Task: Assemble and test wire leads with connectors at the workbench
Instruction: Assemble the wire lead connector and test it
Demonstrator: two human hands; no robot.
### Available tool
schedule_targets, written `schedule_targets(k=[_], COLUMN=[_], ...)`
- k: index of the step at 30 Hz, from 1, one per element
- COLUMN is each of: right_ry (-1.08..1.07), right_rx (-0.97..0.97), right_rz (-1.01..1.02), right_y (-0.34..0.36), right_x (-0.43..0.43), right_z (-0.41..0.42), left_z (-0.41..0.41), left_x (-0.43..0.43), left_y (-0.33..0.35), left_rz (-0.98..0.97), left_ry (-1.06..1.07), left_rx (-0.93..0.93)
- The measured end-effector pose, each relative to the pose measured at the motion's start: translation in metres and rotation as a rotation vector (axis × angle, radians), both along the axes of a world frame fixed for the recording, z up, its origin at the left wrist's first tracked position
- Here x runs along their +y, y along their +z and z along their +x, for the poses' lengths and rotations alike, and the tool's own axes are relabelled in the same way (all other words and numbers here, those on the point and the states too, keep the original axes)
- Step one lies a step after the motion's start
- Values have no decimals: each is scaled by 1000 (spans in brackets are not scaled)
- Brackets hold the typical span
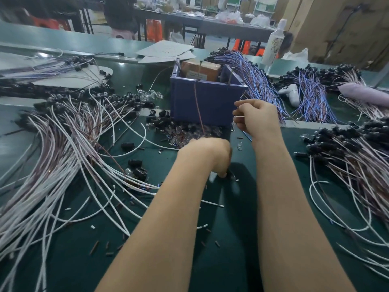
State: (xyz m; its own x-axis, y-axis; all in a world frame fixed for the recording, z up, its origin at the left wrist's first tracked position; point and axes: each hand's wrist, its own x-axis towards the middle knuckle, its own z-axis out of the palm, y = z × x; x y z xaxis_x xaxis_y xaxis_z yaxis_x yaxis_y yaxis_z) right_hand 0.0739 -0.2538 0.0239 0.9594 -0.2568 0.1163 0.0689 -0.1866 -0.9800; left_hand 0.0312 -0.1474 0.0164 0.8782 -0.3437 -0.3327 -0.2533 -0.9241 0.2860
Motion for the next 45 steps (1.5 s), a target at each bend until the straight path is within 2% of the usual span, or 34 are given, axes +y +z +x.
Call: schedule_targets(k=[4,7,9,11,14,18,19,22,23,24,27,28,30,32,35,36,37,40,42,43,45], right_ry=[7,110,248,350,362,312,318,393,395,363,177,138,117,145,263,281,268,71,-36,-41,60], right_rx=[-10,3,-8,-59,-115,-150,-141,-66,-54,-61,-194,-244,-276,-219,-83,-68,-75,-220,-260,-219,-8], right_rz=[-8,-21,-52,-91,-143,-336,-289,99,144,88,-414,-515,-548,-400,-38,-7,-54,-384,-369,-367,-525], right_y=[1,6,9,12,16,17,16,16,16,16,13,13,11,11,11,10,8,11,14,12,4], right_x=[2,3,7,13,18,15,14,17,19,22,34,38,41,37,32,34,35,31,19,13,11], right_z=[-3,-7,-10,-13,-14,-12,-12,-15,-15,-14,-12,-12,-11,-9,-10,-11,-10,-8,-6,-4,-6], left_z=[1,6,9,10,13,11,11,10,10,10,11,11,11,9,7,7,7,9,8,7,6], left_x=[11,29,36,39,40,42,43,45,46,46,43,42,42,44,46,47,49,52,52,51,50], left_y=[9,22,26,26,21,20,21,23,24,23,20,20,21,22,23,24,23,18,15,14,17], left_rz=[-236,-457,-486,-439,-538,-712,-731,-788,-789,-776,-702,-694,-689,-708,-755,-752,-735,-575,-546,-595,-721], left_ry=[55,315,439,470,417,327,306,255,253,264,383,423,448,386,305,304,309,355,427,466,518], left_rx=[-137,-391,-541,-618,-592,-595,-610,-625,-624,-623,-636,-634,-632,-624,-604,-599,-592,-530,-492,-497,-518])
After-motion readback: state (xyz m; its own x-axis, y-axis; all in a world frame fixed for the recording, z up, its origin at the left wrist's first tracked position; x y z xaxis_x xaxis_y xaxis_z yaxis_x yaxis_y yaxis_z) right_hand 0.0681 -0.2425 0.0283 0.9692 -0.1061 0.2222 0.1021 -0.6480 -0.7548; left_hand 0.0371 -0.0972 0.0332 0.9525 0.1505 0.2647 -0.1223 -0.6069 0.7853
